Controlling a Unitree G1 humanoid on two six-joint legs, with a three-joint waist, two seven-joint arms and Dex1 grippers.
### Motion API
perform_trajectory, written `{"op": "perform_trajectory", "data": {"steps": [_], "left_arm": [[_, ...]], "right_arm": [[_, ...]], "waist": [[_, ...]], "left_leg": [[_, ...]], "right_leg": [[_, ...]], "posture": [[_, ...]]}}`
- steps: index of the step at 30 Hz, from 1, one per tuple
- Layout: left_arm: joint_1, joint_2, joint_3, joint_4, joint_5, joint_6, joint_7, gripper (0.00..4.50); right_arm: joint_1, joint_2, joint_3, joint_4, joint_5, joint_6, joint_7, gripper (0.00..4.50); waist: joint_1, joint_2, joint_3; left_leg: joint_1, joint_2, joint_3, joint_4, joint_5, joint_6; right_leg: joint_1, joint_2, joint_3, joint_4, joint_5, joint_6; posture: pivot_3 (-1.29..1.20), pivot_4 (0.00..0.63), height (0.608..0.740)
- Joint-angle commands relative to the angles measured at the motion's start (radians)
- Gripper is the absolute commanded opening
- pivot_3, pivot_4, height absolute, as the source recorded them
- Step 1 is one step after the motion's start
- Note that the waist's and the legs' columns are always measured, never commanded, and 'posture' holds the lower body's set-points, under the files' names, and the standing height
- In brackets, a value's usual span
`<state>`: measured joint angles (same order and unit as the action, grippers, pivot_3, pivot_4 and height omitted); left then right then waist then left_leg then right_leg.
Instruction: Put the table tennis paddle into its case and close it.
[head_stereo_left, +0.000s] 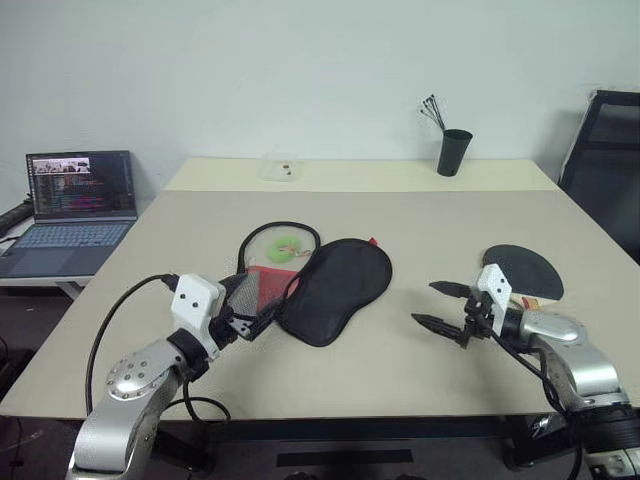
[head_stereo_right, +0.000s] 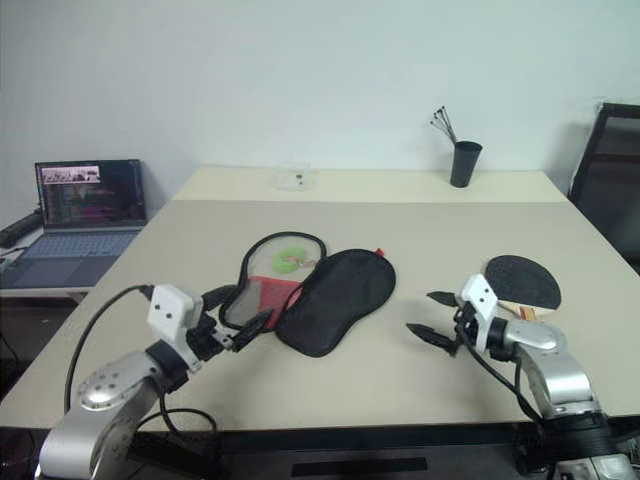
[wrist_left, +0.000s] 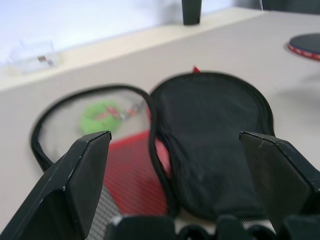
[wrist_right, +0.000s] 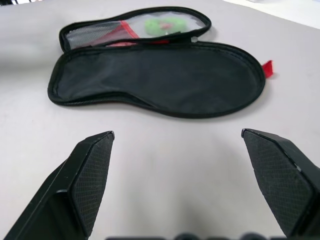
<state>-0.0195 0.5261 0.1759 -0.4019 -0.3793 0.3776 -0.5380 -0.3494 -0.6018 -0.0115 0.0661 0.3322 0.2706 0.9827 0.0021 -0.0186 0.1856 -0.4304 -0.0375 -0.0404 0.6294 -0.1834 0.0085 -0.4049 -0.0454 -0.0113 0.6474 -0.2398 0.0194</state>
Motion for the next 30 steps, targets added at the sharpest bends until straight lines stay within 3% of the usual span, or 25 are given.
{"op": "perform_trajectory", "data": {"steps": [1, 7, 15, 19, 30], "left_arm": [[-0.012, -0.010, -0.008, -0.011, 0.007, -0.034, -0.003, 4.50], [-0.053, -0.025, -0.015, 0.037, 0.005, -0.053, -0.009, 4.50], [-0.143, 0.033, 0.017, 0.133, -0.028, -0.090, -0.121, 4.50], [-0.141, 0.075, 0.042, 0.175, -0.034, -0.132, -0.189, 4.50], [-0.321, 0.233, 0.062, 0.363, -0.177, 0.039, -0.439, 4.50]], "right_arm": [[-0.004, -0.031, 0.012, -0.049, -0.005, 0.000, 0.030, 4.49], [0.004, -0.025, -0.011, -0.139, 0.020, 0.049, -0.022, 4.49], [0.025, -0.022, -0.028, -0.315, 0.064, 0.312, -0.184, 4.49], [0.009, 0.048, 0.012, -0.372, 0.121, 0.421, -0.233, 4.49], [-0.042, 0.140, 0.032, -0.411, 0.172, 0.584, -0.343, 4.49]], "waist": [[0.000, 0.000, 0.000], [0.001, 0.000, 0.000], [0.003, 0.000, 0.000], [-0.002, 0.000, 0.000], [-0.002, 0.000, 0.000]], "left_leg": [[0.000, 0.000, 0.000, 0.000, 0.000, 0.000], [0.000, 0.000, 0.000, 0.000, 0.000, 0.000], [0.000, 0.000, 0.000, 0.000, 0.000, 0.000], [0.000, 0.000, 0.000, 0.000, 0.000, 0.000], [-0.001, 0.000, -0.001, 0.000, 0.000, 0.000]], "right_leg": [[0.000, 0.000, 0.000, 0.000, 0.000, 0.000], [0.000, 0.000, 0.000, 0.000, 0.000, 0.000], [0.000, 0.000, 0.000, 0.000, 0.000, 0.000], [0.000, 0.000, 0.000, 0.000, 0.000, -0.001], [-0.001, 0.000, -0.001, 0.000, -0.001, -0.001]], "posture": [[0.00, 0.150, 0.740], [0.00, 0.150, 0.740], [0.00, 0.150, 0.740], [0.00, 0.150, 0.740], [0.00, 0.150, 0.740]]}}
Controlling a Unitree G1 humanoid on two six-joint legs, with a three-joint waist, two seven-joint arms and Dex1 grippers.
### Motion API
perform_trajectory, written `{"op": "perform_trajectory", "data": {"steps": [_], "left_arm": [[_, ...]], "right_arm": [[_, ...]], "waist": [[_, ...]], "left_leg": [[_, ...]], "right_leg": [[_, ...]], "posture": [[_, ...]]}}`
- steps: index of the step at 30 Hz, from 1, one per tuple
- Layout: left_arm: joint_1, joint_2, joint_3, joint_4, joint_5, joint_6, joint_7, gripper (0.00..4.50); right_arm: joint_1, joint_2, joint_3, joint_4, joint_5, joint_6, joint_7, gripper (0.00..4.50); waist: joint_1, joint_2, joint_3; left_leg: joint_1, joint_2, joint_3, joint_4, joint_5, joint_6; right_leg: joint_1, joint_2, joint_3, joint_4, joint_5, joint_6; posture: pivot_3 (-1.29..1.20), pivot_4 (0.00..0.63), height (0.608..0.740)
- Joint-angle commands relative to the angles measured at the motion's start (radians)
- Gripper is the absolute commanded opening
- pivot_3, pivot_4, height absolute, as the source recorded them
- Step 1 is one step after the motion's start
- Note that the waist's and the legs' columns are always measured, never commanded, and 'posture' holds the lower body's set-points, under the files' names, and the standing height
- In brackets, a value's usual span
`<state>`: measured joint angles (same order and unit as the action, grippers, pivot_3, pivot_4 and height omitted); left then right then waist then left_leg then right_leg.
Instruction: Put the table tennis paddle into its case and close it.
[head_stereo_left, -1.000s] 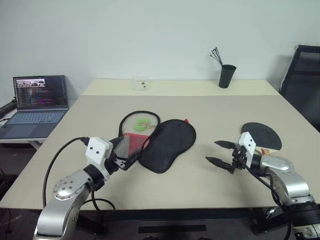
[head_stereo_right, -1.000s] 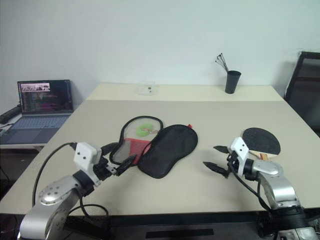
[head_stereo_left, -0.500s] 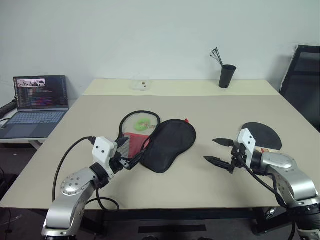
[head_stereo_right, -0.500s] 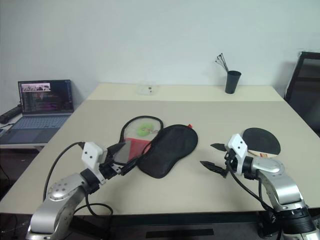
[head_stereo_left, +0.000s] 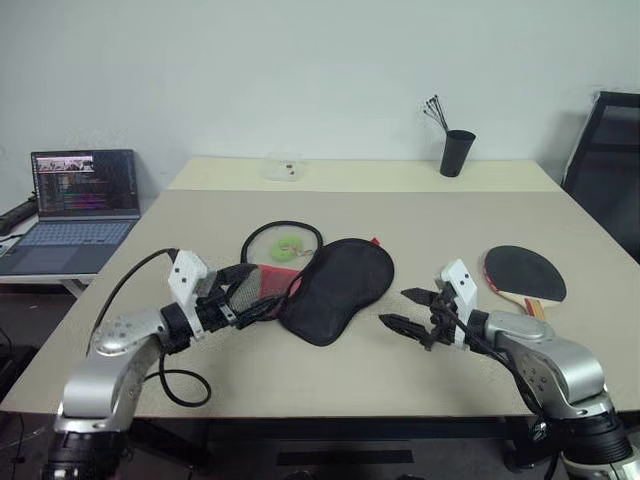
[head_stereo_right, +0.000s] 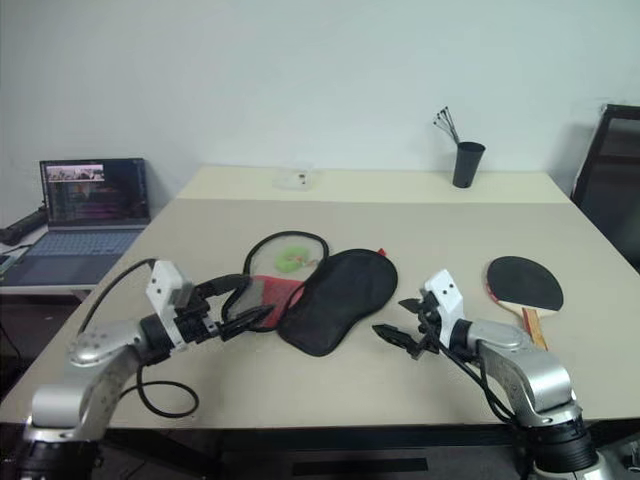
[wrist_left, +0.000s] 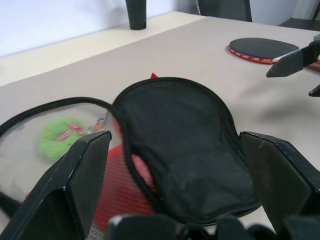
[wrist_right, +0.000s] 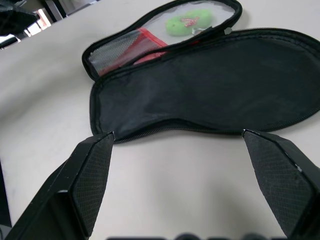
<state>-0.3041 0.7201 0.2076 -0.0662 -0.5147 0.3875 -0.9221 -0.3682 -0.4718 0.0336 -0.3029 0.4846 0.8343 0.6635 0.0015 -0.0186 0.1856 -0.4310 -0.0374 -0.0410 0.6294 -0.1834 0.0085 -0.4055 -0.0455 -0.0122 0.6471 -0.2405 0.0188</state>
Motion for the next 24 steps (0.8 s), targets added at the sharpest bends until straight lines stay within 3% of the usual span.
{"op": "perform_trajectory", "data": {"steps": [1, 10, 18, 24], "left_arm": [[-0.053, 0.065, 0.027, 0.053, -0.047, 0.051, -0.088, 4.50], [-0.132, 0.156, 0.025, 0.108, -0.096, 0.171, -0.218, 4.50], [-0.147, 0.156, 0.018, 0.104, -0.077, 0.161, -0.231, 4.50], [-0.148, 0.165, 0.019, 0.116, -0.060, 0.144, -0.234, 4.50]], "right_arm": [[-0.033, 0.018, -0.005, -0.037, 0.016, 0.029, -0.039, 4.49], [-0.116, 0.121, 0.045, 0.078, -0.006, 0.178, -0.170, 4.49], [-0.156, 0.232, 0.074, 0.129, 0.018, 0.280, -0.205, 4.49], [-0.222, 0.301, 0.109, 0.260, -0.031, 0.255, -0.237, 4.49]], "waist": [[-0.002, 0.000, 0.000], [-0.006, 0.000, 0.000], [-0.007, 0.000, 0.000], [-0.009, 0.000, 0.000]], "left_leg": [[0.000, 0.000, 0.000, 0.000, 0.000, 0.000], [0.000, 0.000, 0.000, -0.001, 0.000, 0.000], [0.000, 0.000, 0.000, -0.001, 0.000, 0.000], [0.000, 0.000, 0.000, -0.001, 0.000, 0.000]], "right_leg": [[0.000, 0.000, 0.000, 0.000, 0.000, 0.000], [-0.001, 0.000, 0.000, 0.000, 0.002, -0.002], [-0.002, 0.000, 0.000, 0.001, 0.003, -0.004], [-0.002, 0.000, 0.000, 0.000, 0.003, -0.004]], "posture": [[0.00, 0.150, 0.740], [0.00, 0.150, 0.740], [0.00, 0.150, 0.740], [0.00, 0.150, 0.740]]}}
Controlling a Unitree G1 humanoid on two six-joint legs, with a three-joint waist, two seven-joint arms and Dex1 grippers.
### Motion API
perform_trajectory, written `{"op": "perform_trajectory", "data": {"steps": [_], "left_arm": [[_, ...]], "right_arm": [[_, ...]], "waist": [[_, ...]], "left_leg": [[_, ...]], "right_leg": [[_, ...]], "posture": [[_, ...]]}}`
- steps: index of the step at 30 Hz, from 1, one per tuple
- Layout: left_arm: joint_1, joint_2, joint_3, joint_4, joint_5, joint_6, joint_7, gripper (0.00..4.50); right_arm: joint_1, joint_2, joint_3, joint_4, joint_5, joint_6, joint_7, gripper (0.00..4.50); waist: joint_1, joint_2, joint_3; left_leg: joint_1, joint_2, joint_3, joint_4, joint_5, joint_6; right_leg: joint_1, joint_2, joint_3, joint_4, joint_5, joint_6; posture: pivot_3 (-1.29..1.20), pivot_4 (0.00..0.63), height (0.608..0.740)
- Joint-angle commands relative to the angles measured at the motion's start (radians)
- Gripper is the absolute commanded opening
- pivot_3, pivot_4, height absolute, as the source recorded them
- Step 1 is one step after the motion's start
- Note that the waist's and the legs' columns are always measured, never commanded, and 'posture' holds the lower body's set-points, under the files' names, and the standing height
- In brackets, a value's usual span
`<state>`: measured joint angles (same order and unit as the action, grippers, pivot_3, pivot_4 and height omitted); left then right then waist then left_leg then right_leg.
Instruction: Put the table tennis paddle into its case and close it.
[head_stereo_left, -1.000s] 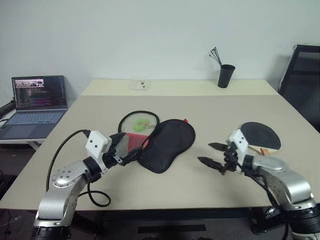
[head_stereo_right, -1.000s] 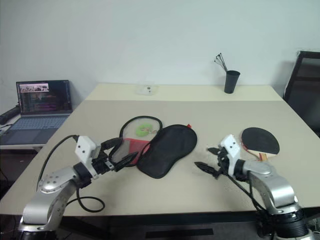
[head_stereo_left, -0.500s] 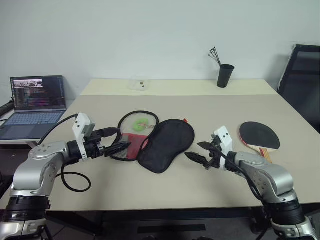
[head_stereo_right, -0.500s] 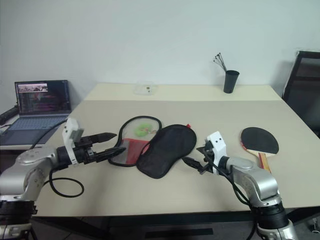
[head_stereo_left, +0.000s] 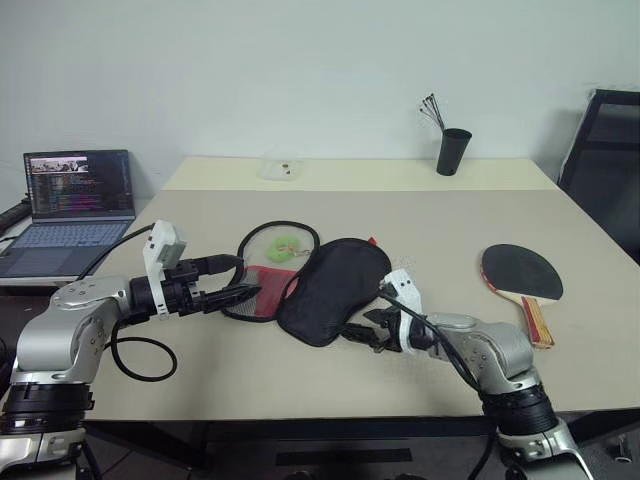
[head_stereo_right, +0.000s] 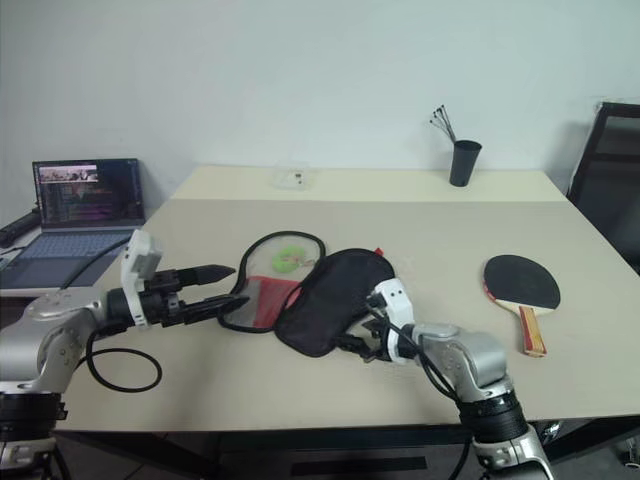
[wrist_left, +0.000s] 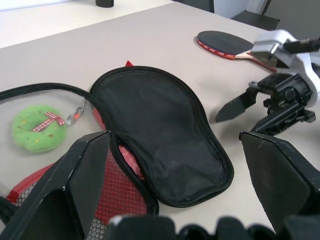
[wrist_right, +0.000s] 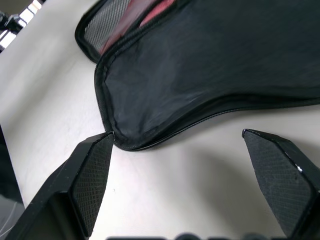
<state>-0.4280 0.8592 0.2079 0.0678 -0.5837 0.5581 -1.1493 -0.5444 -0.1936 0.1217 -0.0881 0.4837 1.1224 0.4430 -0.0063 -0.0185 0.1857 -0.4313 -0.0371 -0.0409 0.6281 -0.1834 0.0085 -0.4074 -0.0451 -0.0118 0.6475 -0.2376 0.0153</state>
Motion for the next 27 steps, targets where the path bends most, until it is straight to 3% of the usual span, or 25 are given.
{"op": "perform_trajectory", "data": {"steps": [1, 11, 12, 16, 25, 27], "left_arm": [[-0.023, 0.026, 0.019, -0.017, 0.013, -0.030, -0.006, 4.50], [-0.001, 0.025, 0.032, -0.026, 0.017, -0.045, -0.003, 4.50], [0.002, 0.025, 0.032, -0.027, 0.018, -0.048, -0.002, 4.50], [0.010, 0.020, 0.030, -0.031, 0.020, -0.058, 0.001, 4.50], [0.023, 0.009, 0.000, -0.059, 0.036, -0.080, 0.006, 4.50], [0.034, 0.008, -0.018, -0.067, 0.059, -0.107, 0.001, 4.50]], "right_arm": [[-0.056, 0.024, 0.039, 0.066, -0.049, -0.051, -0.017, 4.49], [-0.108, 0.106, 0.046, 0.137, -0.050, -0.080, 0.011, 4.49], [-0.115, 0.115, 0.044, 0.143, -0.052, -0.084, 0.009, 4.32], [-0.129, 0.130, 0.042, 0.165, -0.066, -0.103, 0.010, 3.23], [-0.141, 0.079, -0.060, 0.209, -0.050, -0.082, -0.003, 0.05], [-0.137, 0.047, -0.080, 0.201, -0.038, -0.055, 0.010, 0.01]], "waist": [[-0.002, 0.000, 0.000], [-0.012, 0.000, 0.000], [-0.015, 0.000, 0.000], [-0.018, 0.000, 0.000], [-0.018, 0.000, 0.000], [-0.018, 0.000, 0.000]], "left_leg": [[0.000, 0.000, 0.000, 0.000, 0.000, 0.000], [0.000, 0.000, 0.000, 0.000, 0.000, 0.000], [0.000, 0.000, 0.000, 0.000, 0.000, 0.000], [0.000, 0.000, 0.000, -0.001, 0.000, 0.000], [0.000, 0.000, 0.000, -0.001, 0.000, 0.000], [0.000, 0.000, 0.000, -0.001, 0.000, 0.000]], "right_leg": [[0.000, 0.000, 0.000, 0.000, 0.000, 0.000], [-0.001, 0.000, 0.000, 0.001, 0.001, 0.001], [-0.001, 0.000, 0.000, 0.002, 0.002, 0.002], [-0.001, 0.000, 0.000, 0.002, 0.002, 0.003], [-0.001, 0.000, 0.000, 0.001, 0.002, 0.003], [-0.001, 0.000, 0.000, 0.001, 0.002, 0.003]], "posture": [[0.00, 0.150, 0.740], [0.00, 0.150, 0.740], [0.00, 0.150, 0.740], [0.00, 0.150, 0.740], [0.00, 0.150, 0.740], [0.00, 0.150, 0.740]]}}
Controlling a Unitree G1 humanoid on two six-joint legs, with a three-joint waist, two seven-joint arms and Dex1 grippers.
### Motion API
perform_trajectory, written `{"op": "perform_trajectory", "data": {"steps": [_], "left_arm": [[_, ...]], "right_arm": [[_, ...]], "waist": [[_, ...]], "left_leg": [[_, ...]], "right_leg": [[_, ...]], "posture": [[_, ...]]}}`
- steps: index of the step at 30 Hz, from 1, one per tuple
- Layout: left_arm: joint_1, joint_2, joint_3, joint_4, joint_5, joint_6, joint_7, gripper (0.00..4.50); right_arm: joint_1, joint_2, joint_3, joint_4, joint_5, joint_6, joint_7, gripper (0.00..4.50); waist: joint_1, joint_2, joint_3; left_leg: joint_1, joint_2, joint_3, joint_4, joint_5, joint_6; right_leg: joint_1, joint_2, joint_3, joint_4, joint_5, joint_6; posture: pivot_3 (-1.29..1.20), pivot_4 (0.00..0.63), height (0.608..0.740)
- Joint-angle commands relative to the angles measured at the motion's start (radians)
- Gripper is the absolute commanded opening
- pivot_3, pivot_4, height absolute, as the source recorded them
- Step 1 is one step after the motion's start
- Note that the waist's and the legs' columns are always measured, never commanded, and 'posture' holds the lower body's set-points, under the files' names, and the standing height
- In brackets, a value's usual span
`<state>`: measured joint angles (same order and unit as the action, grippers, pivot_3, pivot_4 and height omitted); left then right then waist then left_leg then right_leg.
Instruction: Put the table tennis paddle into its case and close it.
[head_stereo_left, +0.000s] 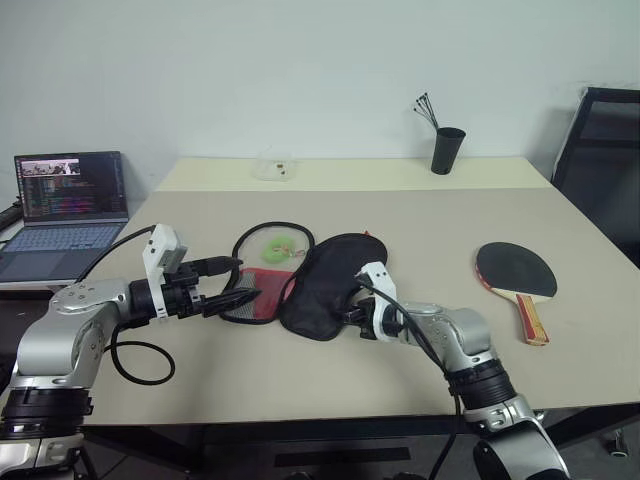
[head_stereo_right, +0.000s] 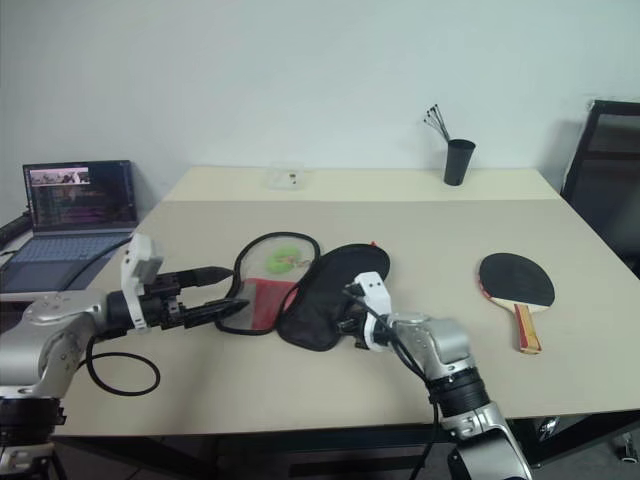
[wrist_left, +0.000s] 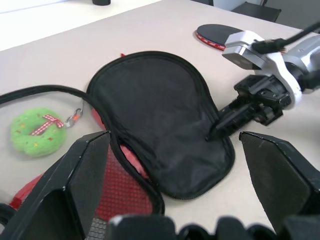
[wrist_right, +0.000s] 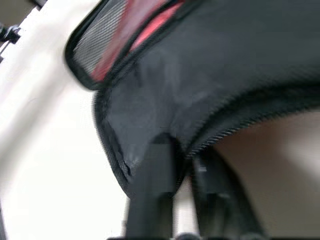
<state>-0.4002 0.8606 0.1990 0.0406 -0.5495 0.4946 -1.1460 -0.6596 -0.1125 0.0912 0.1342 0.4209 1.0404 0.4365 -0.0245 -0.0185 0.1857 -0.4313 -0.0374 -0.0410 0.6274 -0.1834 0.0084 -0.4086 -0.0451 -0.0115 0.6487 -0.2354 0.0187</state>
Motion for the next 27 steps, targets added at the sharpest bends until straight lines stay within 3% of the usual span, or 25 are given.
{"op": "perform_trajectory", "data": {"steps": [1, 14, 20, 27], "left_arm": [[0.005, -0.003, -0.014, -0.045, 0.027, -0.048, 0.002, 4.50], [-0.081, -0.080, -0.089, -0.083, 0.024, -0.041, 0.012, 4.50], [-0.106, -0.103, -0.127, -0.083, 0.027, -0.043, 0.007, 4.50], [-0.111, -0.115, -0.143, -0.092, 0.028, -0.039, 0.010, 4.50]], "right_arm": [[-0.021, -0.057, -0.061, -0.022, 0.031, 0.042, 0.026, 0.01], [-0.083, -0.313, -0.056, 0.059, 0.028, 0.089, 0.191, 0.01], [-0.142, -0.454, 0.040, 0.165, -0.019, 0.039, 0.346, 0.01], [-0.233, -0.470, 0.101, 0.311, -0.097, -0.071, 0.438, 0.01]], "waist": [[0.000, 0.000, 0.000], [-0.001, 0.000, 0.000], [-0.001, 0.000, 0.001], [-0.002, 0.000, 0.001]], "left_leg": [[0.000, 0.000, 0.000, 0.000, 0.000, 0.000], [0.000, 0.000, 0.001, 0.000, 0.000, 0.000], [0.000, 0.000, 0.001, 0.000, 0.000, 0.000], [0.000, 0.000, 0.001, 0.000, 0.000, 0.000]], "right_leg": [[0.000, 0.000, 0.000, 0.000, 0.000, 0.000], [0.001, 0.000, 0.000, -0.001, 0.000, 0.000], [0.001, 0.000, 0.000, -0.001, 0.000, 0.001], [0.001, 0.001, 0.000, 0.000, 0.000, 0.001]], "posture": [[0.00, 0.150, 0.740], [0.00, 0.150, 0.740], [0.00, 0.150, 0.740], [0.00, 0.150, 0.740]]}}
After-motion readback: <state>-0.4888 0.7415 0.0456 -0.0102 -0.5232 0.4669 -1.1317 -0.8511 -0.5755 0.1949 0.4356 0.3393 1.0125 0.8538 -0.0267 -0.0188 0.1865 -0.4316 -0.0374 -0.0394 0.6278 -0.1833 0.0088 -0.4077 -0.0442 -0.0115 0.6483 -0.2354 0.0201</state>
